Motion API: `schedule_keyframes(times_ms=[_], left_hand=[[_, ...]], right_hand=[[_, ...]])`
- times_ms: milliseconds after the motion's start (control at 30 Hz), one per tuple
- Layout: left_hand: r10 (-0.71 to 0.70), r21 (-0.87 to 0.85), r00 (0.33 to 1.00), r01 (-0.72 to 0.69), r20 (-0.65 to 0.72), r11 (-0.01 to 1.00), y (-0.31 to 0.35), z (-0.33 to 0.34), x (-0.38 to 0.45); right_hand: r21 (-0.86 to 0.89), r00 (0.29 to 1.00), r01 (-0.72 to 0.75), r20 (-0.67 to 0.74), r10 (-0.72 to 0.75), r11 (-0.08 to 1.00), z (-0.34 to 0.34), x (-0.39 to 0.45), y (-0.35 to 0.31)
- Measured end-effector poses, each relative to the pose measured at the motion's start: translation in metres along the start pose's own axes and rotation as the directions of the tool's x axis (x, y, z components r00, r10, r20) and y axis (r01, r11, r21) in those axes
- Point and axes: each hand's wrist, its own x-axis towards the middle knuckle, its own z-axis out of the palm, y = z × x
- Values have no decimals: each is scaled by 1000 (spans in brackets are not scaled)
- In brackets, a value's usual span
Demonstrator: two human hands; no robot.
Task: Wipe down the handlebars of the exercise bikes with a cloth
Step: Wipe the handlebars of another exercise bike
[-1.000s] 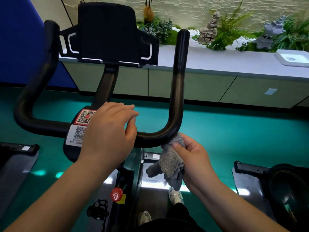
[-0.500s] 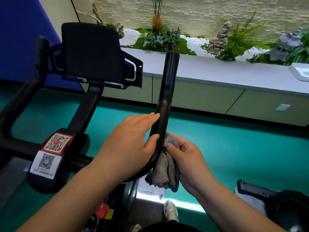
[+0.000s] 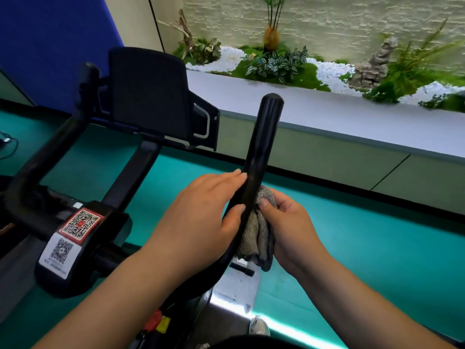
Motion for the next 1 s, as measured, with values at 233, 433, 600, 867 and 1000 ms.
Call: schedule_keyframes(times_ms=[233,433,600,867,1000], left_hand=[[-24,19,999,25,-29,1000,6,2,13],[-38,40,996,41,-77,998,12,1,26],[-41,47,993,46,-109,998,17,-2,40],[-39,29,991,43,-127,999,25,1,53],[-56,13,988,59,-141,998,25,3,54]], right_hand=[[16,999,35,8,-35,999,-4,38,-31],[-64,994,102,38,-99,993,-6,59,-61],[-93,987,156,61,-150,983,-4,75,-85],[-76,976,212,59,-208,974,-5,88,-98],[-83,984,165,76,-159,983,-10,69,-76]])
